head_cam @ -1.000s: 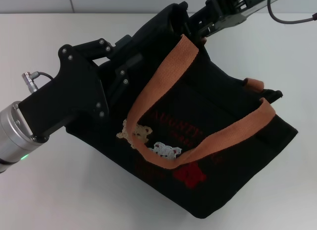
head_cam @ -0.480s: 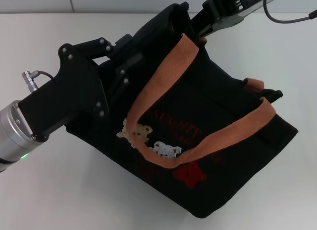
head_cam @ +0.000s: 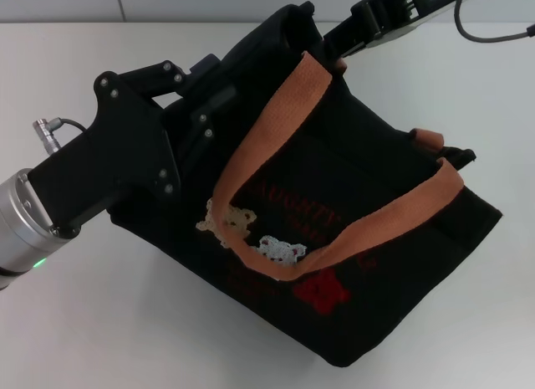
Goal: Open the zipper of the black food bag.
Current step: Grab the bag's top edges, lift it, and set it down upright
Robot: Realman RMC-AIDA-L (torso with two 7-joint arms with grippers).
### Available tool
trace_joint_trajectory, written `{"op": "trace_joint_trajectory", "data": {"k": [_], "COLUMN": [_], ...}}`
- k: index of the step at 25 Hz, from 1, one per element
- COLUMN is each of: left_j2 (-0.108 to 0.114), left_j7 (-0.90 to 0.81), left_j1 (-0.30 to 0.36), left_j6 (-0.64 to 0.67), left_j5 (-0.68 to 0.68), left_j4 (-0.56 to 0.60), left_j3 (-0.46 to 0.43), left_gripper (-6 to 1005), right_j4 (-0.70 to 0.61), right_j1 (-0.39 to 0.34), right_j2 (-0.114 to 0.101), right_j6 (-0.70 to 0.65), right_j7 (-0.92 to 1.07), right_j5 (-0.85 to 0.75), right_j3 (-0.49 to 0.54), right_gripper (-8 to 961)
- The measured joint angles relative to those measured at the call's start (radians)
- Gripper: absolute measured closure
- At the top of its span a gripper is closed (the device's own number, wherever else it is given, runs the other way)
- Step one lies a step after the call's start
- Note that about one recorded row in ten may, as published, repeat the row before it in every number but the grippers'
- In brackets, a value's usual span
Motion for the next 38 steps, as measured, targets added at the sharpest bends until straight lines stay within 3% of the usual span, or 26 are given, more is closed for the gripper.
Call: {"op": "trace_joint_trajectory", "data": {"k": [10,19,24,29,34,38], "left_j2": [0.000,0.000,0.000,0.000,0.000,0.000], "left_j7": [0.010,0.012,0.013,0.013,0.014,0.014], "left_j1": [-0.001,-0.003,-0.002,0.001,-0.001,-0.003], "left_j6": [-0.002,-0.006,-0.004,-0.003,-0.002,-0.001], "left_j5": [-0.004,-0.004,-0.004,-0.004,-0.004,-0.004], "left_j4": [-0.006,-0.009,-0.009,-0.009,-0.009,-0.009], "left_j3": [-0.007,-0.013,-0.013,-0.013,-0.010,-0.008], "left_gripper": [806,806,806,806,806,806], "right_j4": [-0.086,-0.126,-0.065,0.032,0.044,-0.010], "right_j1": [-0.108,-0.146,-0.144,-0.139,-0.135,-0.133], "right_j2": [-0.006,-0.005,-0.010,-0.038,-0.042,-0.039], "right_j6": [-0.037,-0.094,-0.097,-0.094,-0.111,-0.133], "right_j7": [-0.020,-0.032,-0.026,-0.025,-0.109,-0.270], "right_j5": [0.091,0.098,0.118,0.173,0.178,0.153], "right_j3": [0.010,0.008,0.101,0.159,0.156,0.140], "right_gripper": [957,951,935,919,729,702]}}
